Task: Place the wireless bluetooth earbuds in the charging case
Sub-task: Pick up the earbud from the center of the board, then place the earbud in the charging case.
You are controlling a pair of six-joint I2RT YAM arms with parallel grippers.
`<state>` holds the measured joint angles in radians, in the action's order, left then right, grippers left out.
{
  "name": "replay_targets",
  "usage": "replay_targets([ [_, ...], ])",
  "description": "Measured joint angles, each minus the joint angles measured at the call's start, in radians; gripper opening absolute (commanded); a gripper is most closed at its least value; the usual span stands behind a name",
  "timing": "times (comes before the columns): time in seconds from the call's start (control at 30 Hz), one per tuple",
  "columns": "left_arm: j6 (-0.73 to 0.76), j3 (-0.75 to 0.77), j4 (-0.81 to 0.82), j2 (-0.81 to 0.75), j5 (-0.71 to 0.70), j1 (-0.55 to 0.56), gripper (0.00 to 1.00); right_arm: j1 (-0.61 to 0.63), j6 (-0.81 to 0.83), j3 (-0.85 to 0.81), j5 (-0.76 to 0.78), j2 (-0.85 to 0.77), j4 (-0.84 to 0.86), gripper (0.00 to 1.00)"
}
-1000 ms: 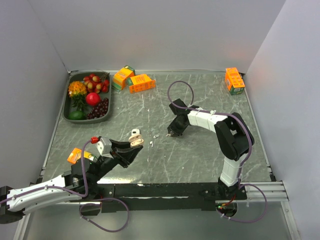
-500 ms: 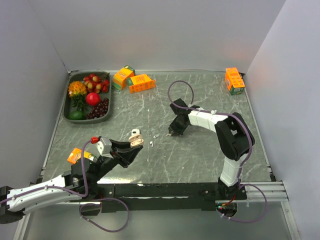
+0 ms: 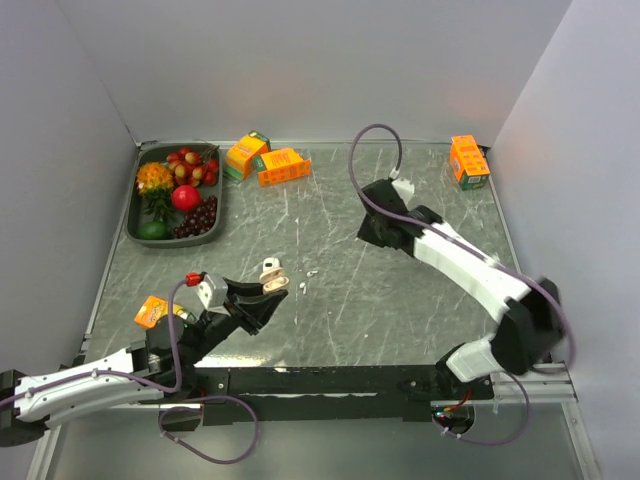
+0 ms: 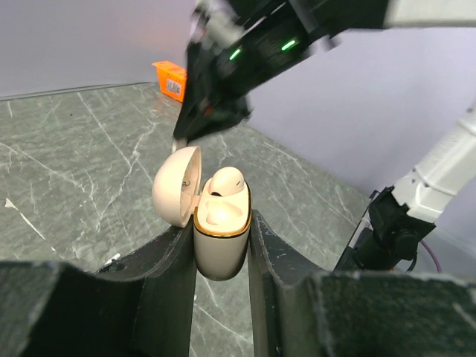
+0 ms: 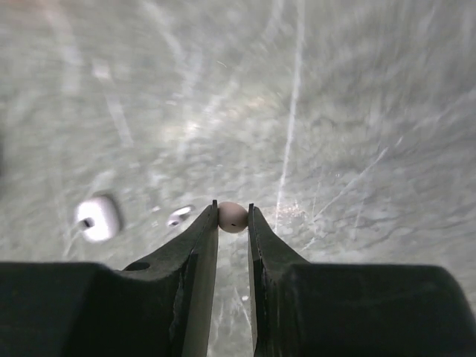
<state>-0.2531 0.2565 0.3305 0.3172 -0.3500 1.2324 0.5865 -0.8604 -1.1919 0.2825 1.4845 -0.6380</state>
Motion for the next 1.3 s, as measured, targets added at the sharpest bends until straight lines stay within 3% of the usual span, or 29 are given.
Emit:
replay_targets([
  [0.1, 0.004, 0.0, 0.006, 0.024, -0.005, 0.0, 0.01, 0.066, 0.119, 0.0, 0.09, -0.159, 0.012, 0.0],
  [0.3, 0.031, 0.0, 0.069, 0.116, -0.006, 0.0, 0.01, 0.315, 0.412, -0.051, 0.198, -0.41, 0.026, 0.0],
  [0.77, 0.114, -0.002, 0.29, 0.197, 0.021, 0.0, 0.01, 0.744, 0.742, -0.075, 0.249, -0.57, 0.109, 0.0],
  [1.0, 0.121, -0.008, 0.339, 0.216, 0.023, 0.0, 0.01, 0.945, 0.955, 0.084, 0.414, -0.557, 0.431, 0.0],
  [1.3, 0.122, -0.008, 0.339, 0.227, 0.027, 0.001, 0.01, 0.984, 1.257, 0.209, 0.58, -0.47, 0.919, 0.0],
])
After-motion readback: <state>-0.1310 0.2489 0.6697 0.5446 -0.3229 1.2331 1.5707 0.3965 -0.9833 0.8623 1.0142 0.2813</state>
